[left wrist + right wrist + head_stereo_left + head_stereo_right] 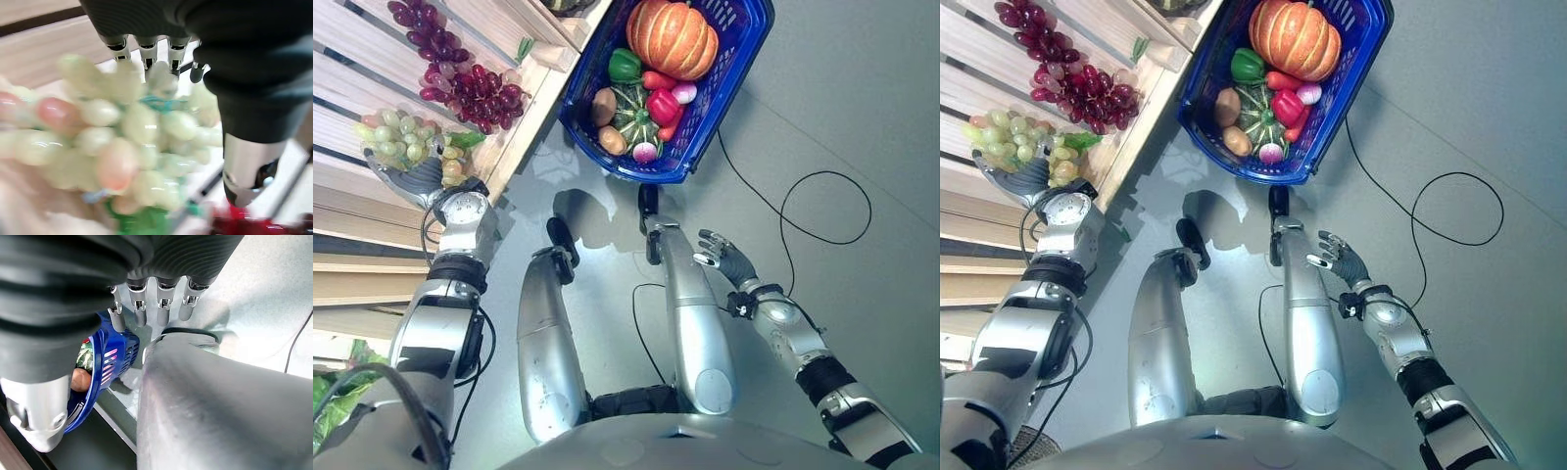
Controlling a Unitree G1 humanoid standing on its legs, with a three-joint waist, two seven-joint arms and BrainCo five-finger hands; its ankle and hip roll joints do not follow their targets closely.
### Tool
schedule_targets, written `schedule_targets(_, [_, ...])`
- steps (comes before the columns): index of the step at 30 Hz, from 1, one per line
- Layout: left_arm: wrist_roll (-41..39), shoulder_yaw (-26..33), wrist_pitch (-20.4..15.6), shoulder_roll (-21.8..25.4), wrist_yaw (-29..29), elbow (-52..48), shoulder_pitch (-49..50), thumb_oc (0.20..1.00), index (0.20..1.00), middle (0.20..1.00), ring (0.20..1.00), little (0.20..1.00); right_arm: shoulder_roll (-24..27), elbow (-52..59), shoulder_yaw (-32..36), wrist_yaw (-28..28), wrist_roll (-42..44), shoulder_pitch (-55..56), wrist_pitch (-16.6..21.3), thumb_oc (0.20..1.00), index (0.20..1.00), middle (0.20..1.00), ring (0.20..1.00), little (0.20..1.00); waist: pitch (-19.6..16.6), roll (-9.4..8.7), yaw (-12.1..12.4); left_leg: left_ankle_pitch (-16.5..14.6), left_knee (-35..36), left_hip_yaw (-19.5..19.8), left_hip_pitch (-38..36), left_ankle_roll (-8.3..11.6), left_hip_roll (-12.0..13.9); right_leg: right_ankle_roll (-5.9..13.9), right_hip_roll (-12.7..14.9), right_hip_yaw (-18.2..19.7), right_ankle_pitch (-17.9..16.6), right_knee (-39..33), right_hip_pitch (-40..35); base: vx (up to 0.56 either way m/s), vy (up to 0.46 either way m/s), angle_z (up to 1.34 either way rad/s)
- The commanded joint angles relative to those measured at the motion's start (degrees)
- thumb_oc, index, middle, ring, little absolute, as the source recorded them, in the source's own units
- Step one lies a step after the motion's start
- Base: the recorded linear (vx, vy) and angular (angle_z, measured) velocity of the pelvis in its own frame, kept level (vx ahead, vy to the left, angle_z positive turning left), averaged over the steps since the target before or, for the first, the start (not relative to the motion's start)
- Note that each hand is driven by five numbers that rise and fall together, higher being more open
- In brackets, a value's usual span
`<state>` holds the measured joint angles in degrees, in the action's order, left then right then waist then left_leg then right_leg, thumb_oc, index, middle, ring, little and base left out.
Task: Pick up fruits and vegetables into the basket
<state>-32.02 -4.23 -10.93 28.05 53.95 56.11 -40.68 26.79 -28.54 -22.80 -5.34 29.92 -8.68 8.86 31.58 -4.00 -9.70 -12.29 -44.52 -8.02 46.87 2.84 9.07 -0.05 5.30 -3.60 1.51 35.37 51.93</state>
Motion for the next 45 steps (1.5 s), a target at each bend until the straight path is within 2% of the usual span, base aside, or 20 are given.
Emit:
schedule_targets(1, [-6.26, 1.54, 2.39, 3.1, -2.33, 5.41, 1.06, 1.0, 1.0, 1.0, 1.0, 1.0, 2.05, 2.1, -1.54, -0.95, 2.19, 2.74, 1.47, 1.0, 1.0, 1.0, 1.0, 1.0, -1.79, -0.53, 0.11, 1.5, 4.36, 0.8, 2.7, -1.55, -2.05, 1.61, -1.19, -1.33, 8.64, 5.07, 0.05, 0.03, 0.021, -0.03])
schedule_targets(4, [-8.81, 1.59, 5.46, 3.95, -4.33, 8.92, 0.21, 1.0, 1.0, 1.0, 1.0, 1.0, 1.97, 1.85, -1.16, -1.53, 3.18, 2.22, 0.82, 1.0, 1.0, 1.0, 1.0, 1.0, -1.79, -0.68, -0.23, 1.38, 3.67, 0.8, 3.57, -1.57, -1.83, 1.47, -1.29, -1.09, 8.56, 5.55, 0.88, 0.03, 0.026, -0.04])
schedule_targets(8, [-6.99, 0.73, 9.08, 5.49, -3.72, 11.59, -0.37, 1.0, 1.0, 1.0, 1.0, 1.0, 2.37, 1.95, -0.51, -2.16, 4.64, 2.05, 0.13, 1.0, 1.0, 1.0, 1.0, 1.0, -1.79, -0.62, -0.49, 1.08, 2.68, 0.98, 4.86, -1.76, -1.68, 1.27, -1.32, -0.83, 8.49, 6.41, 2.23, 0.03, 0.032, -0.04])
schedule_targets(10, [-6.49, -0.15, 12.14, 6.59, -2.42, 12.99, -0.67, 1.0, 1.0, 1.0, 1.0, 1.0, 2.43, 1.96, 0.07, -2.79, 6.14, 1.95, -0.52, 1.0, 1.0, 1.0, 1.0, 1.0, -1.79, -0.54, -0.57, 0.94, 2.31, 1.15, 5.72, -1.85, -1.66, 1.11, -1.36, -0.66, 8.4, 6.71, 3.09, 0.02, 0.025, -0.13])
schedule_targets(14, [-7.86, -0.47, 12.88, 7.42, -1.88, 14.23, -0.63, 1.0, 1.0, 1.0, 1.0, 1.0, 2.42, 1.56, 0.48, -3.12, 6.53, 1.77, -0.6, 1.0, 1.0, 1.0, 1.0, 1.0, -1.79, -0.39, -0.61, 0.75, 1.86, 1.38, 6.61, -1.96, -1.65, 0.92, -1.44, -0.47, 8.37, 7.08, 3.99, 0.02, 0.021, -0.07])
schedule_targets(20, [-11.13, 0.8, 10.84, 8.84, -1.69, 14.21, -0.99, 1.0, 1.0, 1.0, 1.0, 1.0, 2.75, 0.37, 0.74, -3.23, 6.46, 1.56, 0.32, 1.0, 1.0, 1.0, 1.0, 1.0, -1.79, -0.16, -0.56, 0.38, 1.25, 2.12, 8.02, -2.13, -2.02, 0.51, -1.69, -0.11, 8.62, 7.96, 5.53, 0.0, 0.003, -0.01])
schedule_targets(25, [-10.06, 0.75, 11.28, 9.78, -2.14, 14.01, -2.49, 1.0, 1.0, 1.0, 1.0, 1.0, 2.88, 0.2, 0.71, -2.8, 7.5, 0.89, 0.19, 1.0, 1.0, 1.0, 1.0, 1.0, -1.79, -0.07, -0.63, 0.21, 1.03, 2.3, 8.37, -2.22, -2.23, 0.32, -1.79, -0.18, 8.81, 8.27, 5.86, 0.0, 0.0, 0.0])
schedule_targets(28, [-3.98, -1.13, 14.45, 11.14, -0.64, 13.92, -4.38, 1.0, 1.0, 1.0, 1.0, 1.0, 3.13, 0.32, 0.82, -2.92, 9.4, 0.4, -0.47, 1.0, 1.0, 1.0, 1.0, 1.0, -1.79, -0.2, -0.73, 0.25, 0.85, 2.44, 8.89, -2.16, -2.15, 0.12, -1.84, -0.27, 8.82, 8.51, 6.3, 0.0, 0.0, 0.0])
schedule_targets(29, [-3.96, -1.16, 14.48, 11.14, -0.63, 13.92, -4.43, 1.0, 1.0, 1.0, 1.0, 1.0, 3.12, 0.33, 0.84, -2.93, 9.42, 0.4, -0.47, 1.0, 1.0, 1.0, 1.0, 1.0, -1.79, -0.21, -0.7, 0.26, 0.86, 2.44, 8.91, -2.16, -2.15, 0.12, -1.84, -0.27, 8.82, 8.51, 6.32, 0.0, 0.0, 0.0])
schedule_targets(32, [5.01, -5.57, 20.98, 13.16, 2.03, 14.0, -6.34, 1.0, 1.0, 1.0, 1.0, 1.0, 3.78, 0.42, 1.39, -3.05, 12.09, 0.36, -1.01, 1.0, 1.0, 1.0, 1.0, 1.0, -1.79, -0.28, -1.02, 0.27, 1.08, 2.27, 9.12, -2.13, -2.05, -0.01, -1.94, -0.29, 8.65, 8.3, 6.61, 0.0, 0.009, -0.04])
schedule_targets(35, [7.06, -7.45, 22.53, 13.5, 2.47, 13.65, -7.1, 1.0, 1.0, 1.0, 1.0, 1.0, 3.85, 0.18, 1.56, -3.03, 12.45, 0.59, -0.65, 1.0, 1.0, 1.0, 1.0, 1.0, -1.79, -0.26, -1.14, 0.32, 1.41, 2.17, 9.13, -2.15, -2.1, -0.03, -2.09, -0.16, 8.56, 8.09, 6.73, 0.0, 0.019, -0.04])
schedule_targets(36, [7.21, -8.1, 23.04, 13.74, 1.69, 13.54, -7.45, 0.937, 0.937, 0.937, 0.937, 0.937, 4.0, 0.27, 1.57, -3.14, 12.83, 0.88, -0.32, 1.0, 1.0, 1.0, 1.0, 1.0, -1.79, -0.23, -1.27, 0.35, 1.55, 2.05, 9.22, -2.14, -2.06, 0.0, -2.15, -0.1, 8.55, 7.99, 6.85, -0.01, 0.031, -0.04])
schedule_targets(37, [6.92, -8.37, 23.05, 13.7, 1.21, 13.5, -7.45, 0.498, 0.498, 0.498, 0.498, 0.498, 4.1, 0.34, 1.71, -3.13, 12.88, 1.16, 0.02, 1.0, 1.0, 1.0, 1.0, 1.0, -1.79, -0.12, -1.45, 0.35, 1.69, 1.92, 9.17, -2.1, -2.07, 0.02, -2.23, -0.06, 8.53, 7.74, 6.81, -0.02, 0.035, -0.08])
schedule_targets(38, [7.11, -8.4, 22.88, 13.62, 0.59, 13.57, -7.38, 0.2, 0.2, 0.2, 0.2, 0.2, 4.11, 0.38, 1.74, -3.12, 12.86, 1.32, 0.28, 1.0, 1.0, 1.0, 1.0, 1.0, -1.79, -0.05, -1.54, 0.37, 1.83, 1.84, 9.13, -2.08, -2.09, 0.02, -2.29, -0.03, 8.51, 7.55, 6.78, -0.02, 0.029, -0.09])
schedule_targets(43, [11.97, -9.07, 23.52, 13.72, -1.51, 14.24, -6.74, 0.2, 0.2, 0.2, 0.2, 0.2, 3.88, 0.45, 2.16, -3.75, 14.39, 2.56, 1.78, 1.0, 1.0, 1.0, 1.0, 1.0, -1.79, 0.29, -2.01, 0.62, 2.58, 1.38, 8.68, -1.85, -1.92, 0.06, -2.39, 0.06, 8.41, 6.79, 6.52, -0.02, 0.023, -0.05])
schedule_targets(45, [16.94, -10.44, 25.76, 14.1, -2.2, 13.81, -6.21, 0.2, 0.2, 0.2, 0.2, 0.2, 3.8, 0.56, 2.88, -4.44, 14.64, 3.36, 2.46, 1.0, 1.0, 1.0, 1.0, 1.0, -1.79, 0.55, -2.22, 0.84, 3.12, 1.05, 8.32, -1.73, -1.81, 0.11, -2.32, 0.12, 8.3, 6.4, 6.3, -0.02, 0.031, -0.03])
